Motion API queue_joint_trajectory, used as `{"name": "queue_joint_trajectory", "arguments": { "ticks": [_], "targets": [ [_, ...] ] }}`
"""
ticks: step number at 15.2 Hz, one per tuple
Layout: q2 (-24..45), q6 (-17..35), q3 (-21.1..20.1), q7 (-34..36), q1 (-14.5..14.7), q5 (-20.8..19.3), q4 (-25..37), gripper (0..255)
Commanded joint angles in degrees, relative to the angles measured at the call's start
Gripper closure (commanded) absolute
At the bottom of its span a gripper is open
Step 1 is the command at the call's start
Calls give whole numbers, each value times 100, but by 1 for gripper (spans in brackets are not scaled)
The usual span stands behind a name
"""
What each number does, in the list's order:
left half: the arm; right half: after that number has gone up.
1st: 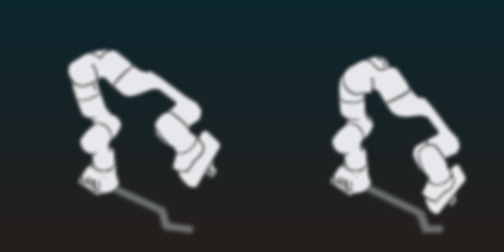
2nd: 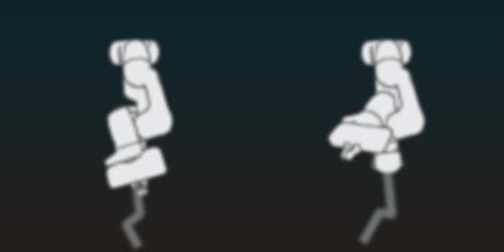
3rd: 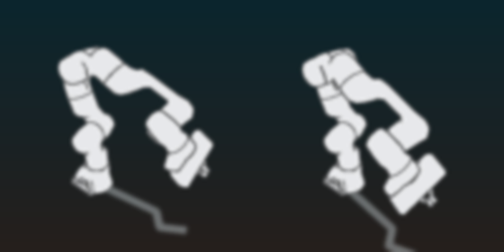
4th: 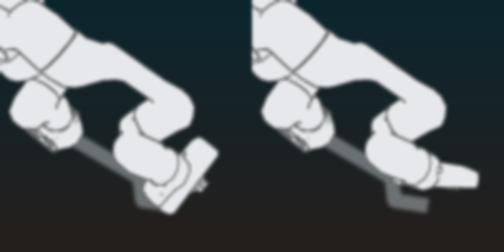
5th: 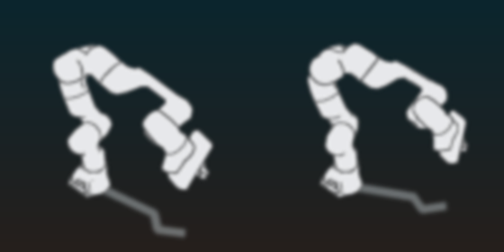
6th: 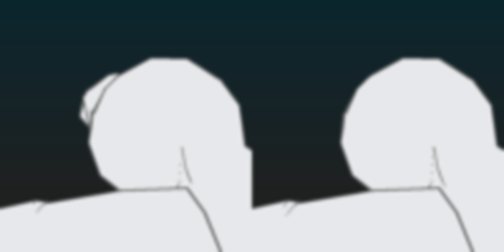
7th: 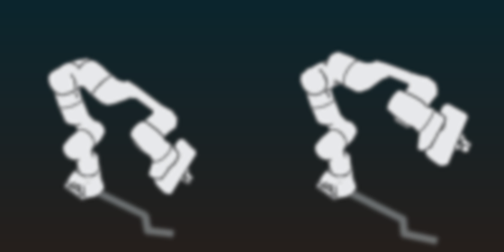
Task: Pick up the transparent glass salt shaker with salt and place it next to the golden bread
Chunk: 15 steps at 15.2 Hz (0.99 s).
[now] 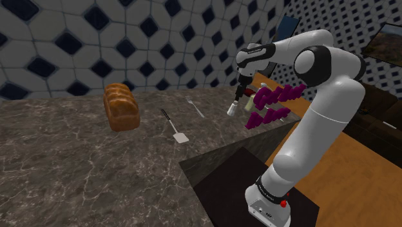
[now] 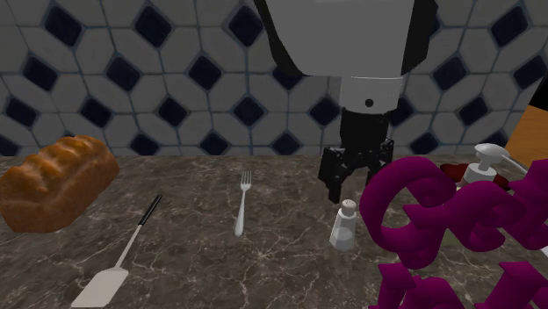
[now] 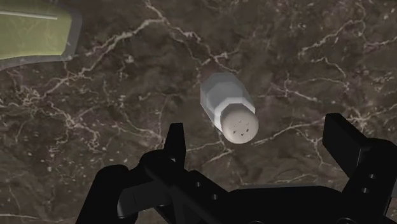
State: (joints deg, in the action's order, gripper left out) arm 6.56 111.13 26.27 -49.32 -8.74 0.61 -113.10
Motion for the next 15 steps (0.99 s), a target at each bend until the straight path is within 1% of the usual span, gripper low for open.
{"name": "queue_joint_trajectory", "arguments": {
  "ticks": [1,7,15],
  "targets": [
    [178,104,11,-98,-41,72,48,0],
    [324,592,0,-151,-62,146,-310,0],
    [323,591,0,-152,-62,146,-310,0]
  ]
}}
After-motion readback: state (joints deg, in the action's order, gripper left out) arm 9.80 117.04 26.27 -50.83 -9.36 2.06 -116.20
